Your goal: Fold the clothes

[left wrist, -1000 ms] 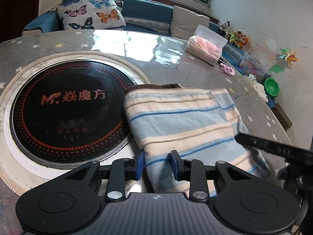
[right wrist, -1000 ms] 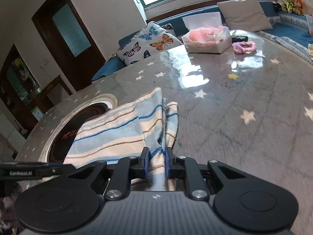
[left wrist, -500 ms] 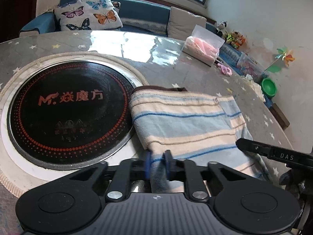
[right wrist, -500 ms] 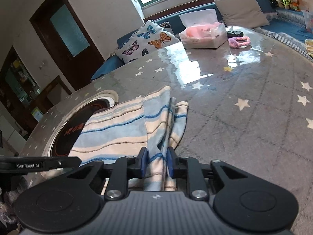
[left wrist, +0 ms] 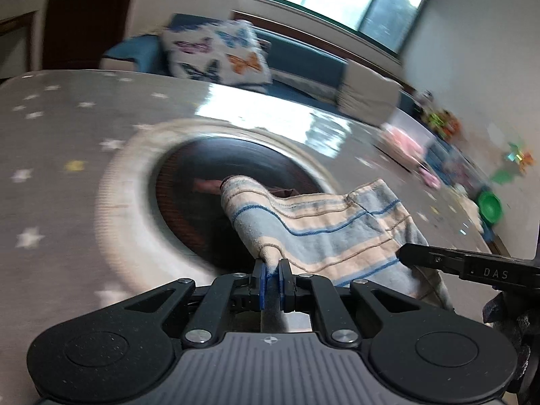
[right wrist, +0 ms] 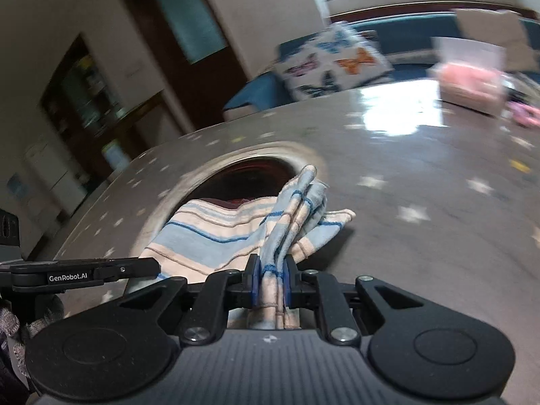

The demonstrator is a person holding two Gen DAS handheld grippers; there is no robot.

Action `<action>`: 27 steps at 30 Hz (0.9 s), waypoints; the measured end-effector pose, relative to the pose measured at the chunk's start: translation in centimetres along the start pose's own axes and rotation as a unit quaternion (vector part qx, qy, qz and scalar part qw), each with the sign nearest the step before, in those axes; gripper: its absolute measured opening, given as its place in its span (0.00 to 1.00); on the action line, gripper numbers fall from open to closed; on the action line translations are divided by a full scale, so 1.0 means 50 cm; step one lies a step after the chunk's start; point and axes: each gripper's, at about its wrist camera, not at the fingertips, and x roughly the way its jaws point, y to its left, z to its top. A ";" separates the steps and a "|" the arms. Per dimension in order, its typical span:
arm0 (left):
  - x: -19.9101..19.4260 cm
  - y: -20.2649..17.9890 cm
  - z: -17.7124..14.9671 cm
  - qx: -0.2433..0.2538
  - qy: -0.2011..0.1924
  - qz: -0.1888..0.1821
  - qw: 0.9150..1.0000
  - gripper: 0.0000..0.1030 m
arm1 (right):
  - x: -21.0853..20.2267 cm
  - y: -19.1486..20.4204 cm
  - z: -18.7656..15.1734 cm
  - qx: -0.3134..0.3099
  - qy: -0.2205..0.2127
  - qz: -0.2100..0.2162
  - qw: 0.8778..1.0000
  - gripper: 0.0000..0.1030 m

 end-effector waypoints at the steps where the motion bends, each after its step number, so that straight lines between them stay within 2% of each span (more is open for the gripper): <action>1: -0.016 0.023 0.003 -0.007 -0.007 0.008 1.000 0.08 | 0.027 0.028 0.012 -0.012 0.007 0.014 1.000 0.12; 9: -0.123 0.216 0.026 -0.059 -0.053 0.098 0.992 0.08 | 0.207 0.228 0.074 -0.081 0.046 0.099 0.991 0.12; 15: -0.182 0.342 0.050 -0.094 -0.077 0.161 0.979 0.08 | 0.332 0.366 0.112 -0.121 0.067 0.147 0.979 0.12; 19: -0.206 0.395 0.055 -0.109 -0.090 0.195 0.971 0.08 | 0.389 0.431 0.122 -0.137 0.070 0.173 0.973 0.12; 22: -0.202 0.425 0.041 -0.120 -0.077 0.207 0.968 0.08 | 0.429 0.458 0.113 -0.149 0.082 0.171 0.970 0.13; 27: -0.197 0.467 0.014 -0.137 -0.057 0.225 0.963 0.16 | 0.472 0.458 0.105 -0.155 0.103 0.126 0.974 0.17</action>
